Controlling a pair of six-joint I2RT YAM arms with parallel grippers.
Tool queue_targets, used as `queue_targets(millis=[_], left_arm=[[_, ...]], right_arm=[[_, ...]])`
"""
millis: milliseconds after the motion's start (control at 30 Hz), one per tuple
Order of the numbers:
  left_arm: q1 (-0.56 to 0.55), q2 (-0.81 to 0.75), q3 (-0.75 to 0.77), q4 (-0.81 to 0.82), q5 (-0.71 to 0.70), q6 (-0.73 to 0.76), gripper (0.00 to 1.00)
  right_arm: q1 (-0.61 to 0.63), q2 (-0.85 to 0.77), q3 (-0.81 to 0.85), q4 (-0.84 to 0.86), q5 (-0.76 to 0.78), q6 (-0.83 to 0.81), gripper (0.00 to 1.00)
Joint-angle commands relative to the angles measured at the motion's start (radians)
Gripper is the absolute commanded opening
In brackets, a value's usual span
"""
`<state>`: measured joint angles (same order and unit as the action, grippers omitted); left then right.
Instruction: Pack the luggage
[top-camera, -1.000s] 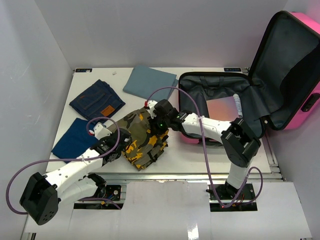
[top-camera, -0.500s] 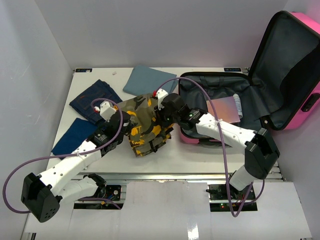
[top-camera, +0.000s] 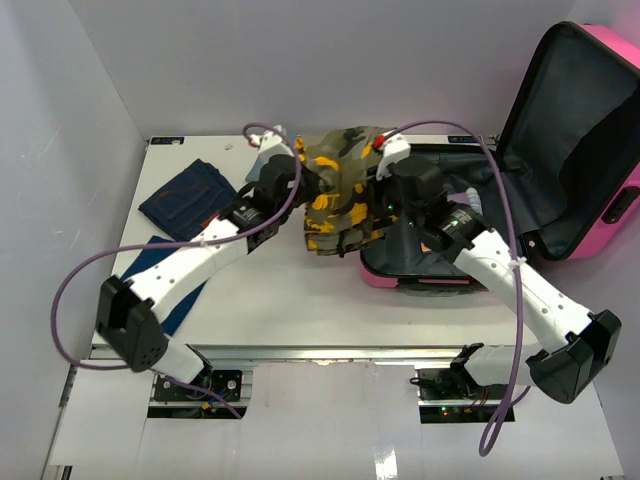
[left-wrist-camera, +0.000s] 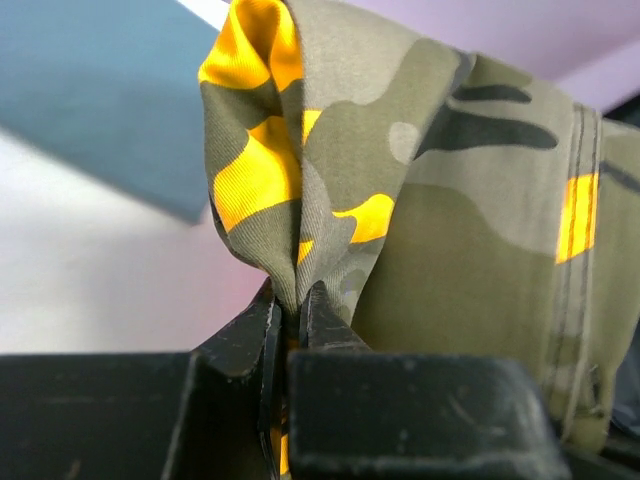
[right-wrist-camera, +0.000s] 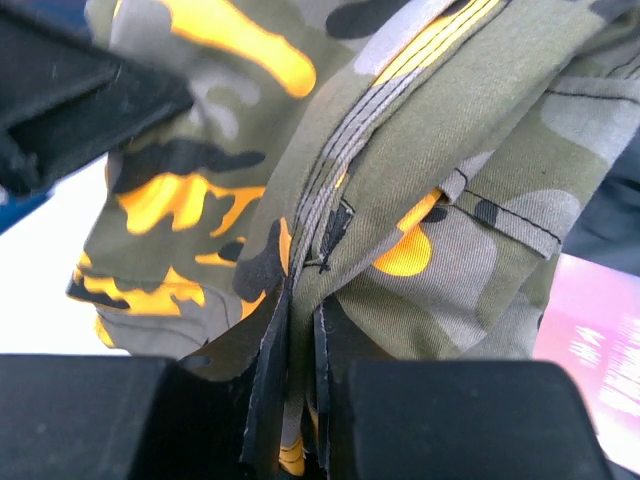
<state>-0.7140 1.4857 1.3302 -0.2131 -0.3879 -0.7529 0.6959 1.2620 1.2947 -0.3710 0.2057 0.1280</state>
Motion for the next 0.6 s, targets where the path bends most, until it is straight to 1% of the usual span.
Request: queue_targets(millis=[0,167,300,500,567], left_arm=[[-0.044,0.167,0.195,0.12,0.112,0.058,0.0],[-0.08,0.38,0.343,0.195,0.171,0.084,0.0],[-0.087,0.509,0.461,0.248,0.23,0.096,0.0],[-0.09,0.695,0.559,0.261,0.231,0.094,0.0],[-0.089,0.732,0.58,0.261,0.217,0.103,0.0]], right_arm=[[-0.218,-0.094,-0.038,0.047,-0.07,-0.001,0.08],[-0.408,-0.087,-0.079,0.061,-0.182,-0.024,0.08],[-0.539,-0.058,-0.135,0.093,-0.275,-0.03,0.08],[-0.66,0.036,-0.197,0.163,-0.379,-0.006,0.08],[-0.671,0.08,-0.228,0.203,-0.405,0.0,0.08]])
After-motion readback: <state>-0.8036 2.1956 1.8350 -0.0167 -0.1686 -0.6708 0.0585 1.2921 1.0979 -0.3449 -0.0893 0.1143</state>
